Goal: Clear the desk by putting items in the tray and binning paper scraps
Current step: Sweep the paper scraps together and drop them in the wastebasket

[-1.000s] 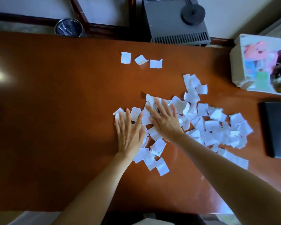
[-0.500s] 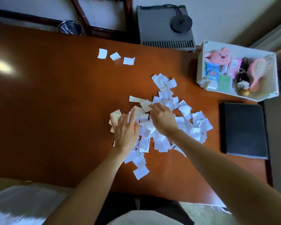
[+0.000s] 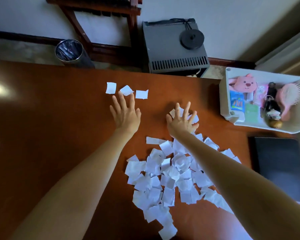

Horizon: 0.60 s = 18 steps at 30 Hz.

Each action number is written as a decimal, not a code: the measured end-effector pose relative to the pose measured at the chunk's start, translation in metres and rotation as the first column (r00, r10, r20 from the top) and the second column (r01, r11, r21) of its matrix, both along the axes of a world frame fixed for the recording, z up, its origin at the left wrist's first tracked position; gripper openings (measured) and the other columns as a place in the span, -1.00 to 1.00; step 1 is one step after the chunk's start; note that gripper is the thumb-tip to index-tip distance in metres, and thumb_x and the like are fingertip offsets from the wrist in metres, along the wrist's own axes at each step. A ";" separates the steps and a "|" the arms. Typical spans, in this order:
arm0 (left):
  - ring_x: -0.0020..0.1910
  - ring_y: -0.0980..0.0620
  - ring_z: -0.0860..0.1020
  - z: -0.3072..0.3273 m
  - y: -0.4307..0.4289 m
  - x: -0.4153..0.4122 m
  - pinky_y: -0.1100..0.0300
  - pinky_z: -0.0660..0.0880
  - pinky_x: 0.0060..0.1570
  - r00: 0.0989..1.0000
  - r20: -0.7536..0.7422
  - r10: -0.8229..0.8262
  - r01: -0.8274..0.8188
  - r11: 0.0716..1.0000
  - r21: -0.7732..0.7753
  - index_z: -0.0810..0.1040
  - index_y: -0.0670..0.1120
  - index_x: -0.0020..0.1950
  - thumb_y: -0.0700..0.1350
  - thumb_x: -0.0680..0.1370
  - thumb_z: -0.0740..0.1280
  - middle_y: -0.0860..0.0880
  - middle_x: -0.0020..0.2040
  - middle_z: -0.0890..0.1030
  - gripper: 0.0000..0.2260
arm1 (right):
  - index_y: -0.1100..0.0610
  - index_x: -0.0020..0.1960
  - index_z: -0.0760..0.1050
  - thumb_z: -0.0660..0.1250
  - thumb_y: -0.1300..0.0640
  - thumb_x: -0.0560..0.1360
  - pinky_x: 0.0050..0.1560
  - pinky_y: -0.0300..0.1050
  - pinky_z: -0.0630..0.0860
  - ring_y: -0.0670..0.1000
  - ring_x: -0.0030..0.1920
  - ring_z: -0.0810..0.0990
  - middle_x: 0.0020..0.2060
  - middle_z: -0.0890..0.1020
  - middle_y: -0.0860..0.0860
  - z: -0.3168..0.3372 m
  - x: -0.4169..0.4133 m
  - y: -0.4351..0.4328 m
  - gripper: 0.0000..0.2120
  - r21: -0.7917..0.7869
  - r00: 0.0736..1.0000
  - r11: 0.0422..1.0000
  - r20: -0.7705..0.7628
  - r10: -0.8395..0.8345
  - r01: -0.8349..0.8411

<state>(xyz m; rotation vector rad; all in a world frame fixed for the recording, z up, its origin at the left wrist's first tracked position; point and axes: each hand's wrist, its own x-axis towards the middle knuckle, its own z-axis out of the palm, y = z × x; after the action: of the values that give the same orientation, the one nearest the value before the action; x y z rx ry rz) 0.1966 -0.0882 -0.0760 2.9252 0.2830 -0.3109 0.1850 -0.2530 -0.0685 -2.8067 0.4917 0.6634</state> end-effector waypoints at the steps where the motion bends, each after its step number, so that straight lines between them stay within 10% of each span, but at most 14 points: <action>1: 0.52 -0.28 -0.13 -0.003 0.005 0.013 -0.21 -0.08 0.45 1.000 -0.002 0.011 -0.011 1.000 0.005 -0.07 0.02 0.55 0.09 0.62 0.03 -0.19 0.55 -0.12 -0.46 | -0.13 0.52 -0.16 -0.08 -0.20 0.59 0.43 0.33 0.02 0.21 0.53 -0.18 0.53 -0.25 -0.02 -0.004 0.004 0.005 -0.45 0.004 1.000 1.000 -0.015 -0.010 0.011; 9: 0.50 -0.32 -0.18 -0.028 0.027 0.071 -0.27 -0.17 0.42 0.998 -0.032 0.056 -0.057 0.997 -0.047 -0.05 0.14 0.53 0.20 0.60 -0.02 -0.21 0.55 -0.14 -0.48 | -0.06 0.53 -0.10 -0.04 -0.02 0.63 0.48 0.29 -0.11 0.17 0.54 -0.17 0.54 -0.14 0.01 -0.020 0.018 0.033 -0.49 0.028 0.939 0.944 0.113 0.324 -0.329; 18: 0.50 -0.34 -0.08 -0.037 0.005 0.039 -0.27 -0.10 0.43 0.969 0.048 -0.241 0.243 0.969 -0.054 0.08 0.14 0.52 0.11 0.63 -0.01 -0.24 0.54 -0.02 -0.56 | -0.03 0.52 0.04 0.02 0.07 0.63 0.46 0.28 -0.15 0.17 0.54 -0.05 0.54 -0.01 0.07 -0.022 0.007 0.017 -0.53 -0.018 0.879 0.896 0.184 0.440 -0.445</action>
<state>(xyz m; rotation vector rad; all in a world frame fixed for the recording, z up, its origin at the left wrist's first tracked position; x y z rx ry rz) 0.2351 -0.0837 -0.1130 2.9040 -0.0898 -0.2870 0.1922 -0.2361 -0.0905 -2.9364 -0.2047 0.4706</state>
